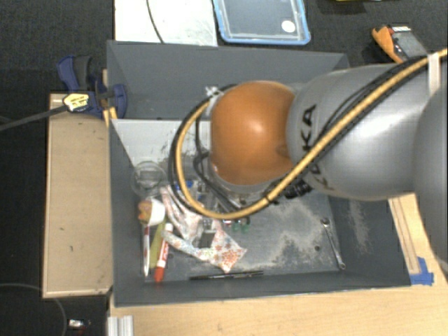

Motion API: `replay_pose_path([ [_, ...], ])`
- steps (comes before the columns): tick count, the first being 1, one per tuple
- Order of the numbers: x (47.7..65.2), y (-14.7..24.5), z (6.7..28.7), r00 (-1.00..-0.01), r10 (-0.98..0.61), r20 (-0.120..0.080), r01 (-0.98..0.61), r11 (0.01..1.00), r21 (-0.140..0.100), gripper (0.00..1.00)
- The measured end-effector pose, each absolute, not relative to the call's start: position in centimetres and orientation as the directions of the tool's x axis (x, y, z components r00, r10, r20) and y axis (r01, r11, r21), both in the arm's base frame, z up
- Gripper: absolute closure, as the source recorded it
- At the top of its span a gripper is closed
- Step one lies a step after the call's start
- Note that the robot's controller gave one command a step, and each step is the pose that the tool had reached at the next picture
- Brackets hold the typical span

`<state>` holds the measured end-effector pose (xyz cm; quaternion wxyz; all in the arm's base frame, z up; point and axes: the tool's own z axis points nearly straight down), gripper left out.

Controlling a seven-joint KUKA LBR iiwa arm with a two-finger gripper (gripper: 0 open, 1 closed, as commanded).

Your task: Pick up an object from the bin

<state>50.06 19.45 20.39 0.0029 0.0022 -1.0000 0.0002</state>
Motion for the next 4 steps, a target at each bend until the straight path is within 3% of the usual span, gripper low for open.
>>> replay_pose_path([
  [1,50.3,19.3,20.8,-1.000,0.002,-0.002,0.002,1.000,0.001,0.00],
  [2,49.4,18.3,14.5,-0.988,0.156,-0.004,0.156,0.988,0.003,0.00],
  [3,48.2,15.7,6.8,-0.947,0.323,-0.005,0.323,0.947,0.005,0.00],
  [4,48.4,15.2,7.0,-0.873,0.488,-0.005,0.488,0.873,0.010,0.00],
])
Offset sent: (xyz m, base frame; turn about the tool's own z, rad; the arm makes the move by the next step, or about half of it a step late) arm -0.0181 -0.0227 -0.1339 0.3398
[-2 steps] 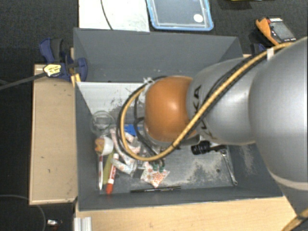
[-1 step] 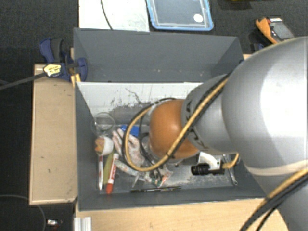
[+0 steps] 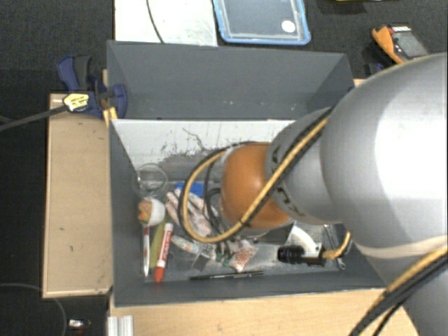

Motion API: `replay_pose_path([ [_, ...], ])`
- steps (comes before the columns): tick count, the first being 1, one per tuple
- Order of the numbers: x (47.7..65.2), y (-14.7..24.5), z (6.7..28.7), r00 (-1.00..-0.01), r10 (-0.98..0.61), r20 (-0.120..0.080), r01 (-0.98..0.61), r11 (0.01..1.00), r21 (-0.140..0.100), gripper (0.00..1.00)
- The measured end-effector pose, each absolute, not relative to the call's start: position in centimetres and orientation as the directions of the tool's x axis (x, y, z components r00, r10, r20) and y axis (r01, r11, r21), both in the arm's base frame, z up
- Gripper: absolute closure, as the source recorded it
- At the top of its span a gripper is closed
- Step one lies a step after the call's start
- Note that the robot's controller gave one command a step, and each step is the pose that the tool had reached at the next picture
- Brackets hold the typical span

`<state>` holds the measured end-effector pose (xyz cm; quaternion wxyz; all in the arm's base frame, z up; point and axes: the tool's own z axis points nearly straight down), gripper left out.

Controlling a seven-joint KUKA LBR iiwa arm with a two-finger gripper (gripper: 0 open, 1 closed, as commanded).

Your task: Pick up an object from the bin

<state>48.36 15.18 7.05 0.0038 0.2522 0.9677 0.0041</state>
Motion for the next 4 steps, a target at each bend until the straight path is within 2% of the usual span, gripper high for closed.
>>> replay_pose_path([
  [1,48.4,15.5,7.1,-0.926,0.376,-0.009,0.376,0.926,0.009,0.00],
  [2,48.4,15.2,7.1,-0.862,0.506,-0.007,0.506,0.862,0.012,1.00],
  [3,48.4,15.1,7.1,-0.862,0.507,-0.007,0.507,0.862,0.012,1.00],
  [4,48.1,15.0,10.5,-0.863,0.506,0.000,0.506,0.863,0.004,1.00],
])
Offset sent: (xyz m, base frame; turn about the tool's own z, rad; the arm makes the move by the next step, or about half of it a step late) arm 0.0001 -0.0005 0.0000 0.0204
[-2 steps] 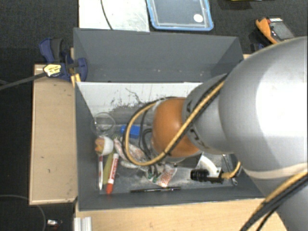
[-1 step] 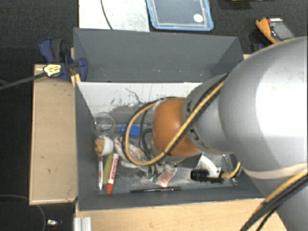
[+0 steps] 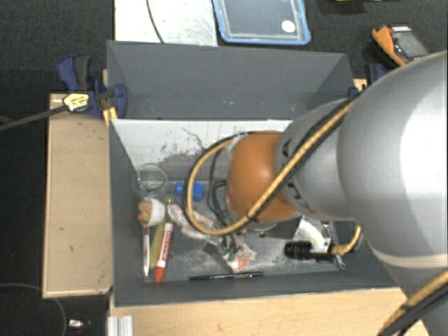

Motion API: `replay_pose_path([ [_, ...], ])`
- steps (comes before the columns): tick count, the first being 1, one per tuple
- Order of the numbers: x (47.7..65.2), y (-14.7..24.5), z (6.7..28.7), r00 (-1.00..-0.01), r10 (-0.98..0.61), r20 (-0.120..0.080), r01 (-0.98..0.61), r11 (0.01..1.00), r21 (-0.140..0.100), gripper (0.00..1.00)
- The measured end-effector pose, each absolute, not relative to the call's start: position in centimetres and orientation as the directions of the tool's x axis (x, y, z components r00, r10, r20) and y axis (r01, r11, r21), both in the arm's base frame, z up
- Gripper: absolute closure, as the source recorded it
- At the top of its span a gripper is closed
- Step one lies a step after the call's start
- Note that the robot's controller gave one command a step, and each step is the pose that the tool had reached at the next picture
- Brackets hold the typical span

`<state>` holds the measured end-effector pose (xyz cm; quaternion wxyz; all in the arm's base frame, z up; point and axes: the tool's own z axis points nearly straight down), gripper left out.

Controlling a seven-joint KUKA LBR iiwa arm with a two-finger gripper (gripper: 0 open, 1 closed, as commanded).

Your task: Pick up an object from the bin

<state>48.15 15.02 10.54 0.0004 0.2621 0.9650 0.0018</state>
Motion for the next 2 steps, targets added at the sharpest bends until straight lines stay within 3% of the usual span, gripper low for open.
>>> replay_pose_path([
  [1,48.4,15.1,15.0,-0.865,0.502,-0.006,0.502,0.865,0.011,1.00],
  [2,48.5,15.1,16.6,-0.865,0.501,-0.008,0.501,0.865,0.013,1.00],
])
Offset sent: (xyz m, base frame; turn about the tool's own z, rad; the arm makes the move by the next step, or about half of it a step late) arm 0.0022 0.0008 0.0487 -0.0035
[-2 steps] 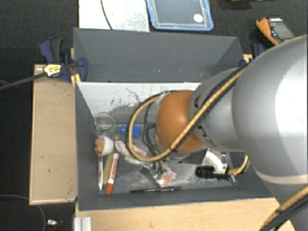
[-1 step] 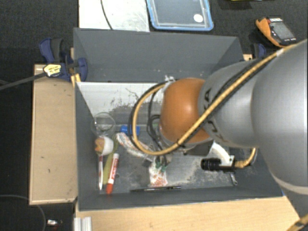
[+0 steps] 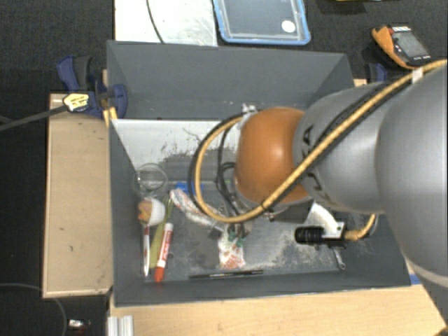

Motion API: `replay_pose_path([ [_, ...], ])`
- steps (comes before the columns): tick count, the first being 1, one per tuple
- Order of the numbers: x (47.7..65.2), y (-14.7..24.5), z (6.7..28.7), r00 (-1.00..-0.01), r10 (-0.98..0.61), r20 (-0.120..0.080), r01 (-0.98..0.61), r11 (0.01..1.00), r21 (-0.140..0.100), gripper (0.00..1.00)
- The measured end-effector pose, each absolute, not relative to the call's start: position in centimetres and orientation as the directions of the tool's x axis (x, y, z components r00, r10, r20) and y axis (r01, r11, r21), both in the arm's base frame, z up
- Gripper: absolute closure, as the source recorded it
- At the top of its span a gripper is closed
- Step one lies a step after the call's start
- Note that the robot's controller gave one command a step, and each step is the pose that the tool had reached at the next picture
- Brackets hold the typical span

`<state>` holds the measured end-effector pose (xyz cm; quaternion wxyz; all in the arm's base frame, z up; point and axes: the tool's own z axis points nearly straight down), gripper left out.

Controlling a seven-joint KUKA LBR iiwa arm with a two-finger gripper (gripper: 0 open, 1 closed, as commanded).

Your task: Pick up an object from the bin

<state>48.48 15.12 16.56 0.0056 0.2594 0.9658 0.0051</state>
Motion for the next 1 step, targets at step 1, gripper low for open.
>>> replay_pose_path([
  [1,48.48,15.10,17.55,-0.866,0.500,-0.008,0.499,0.866,0.013,1.00],
])
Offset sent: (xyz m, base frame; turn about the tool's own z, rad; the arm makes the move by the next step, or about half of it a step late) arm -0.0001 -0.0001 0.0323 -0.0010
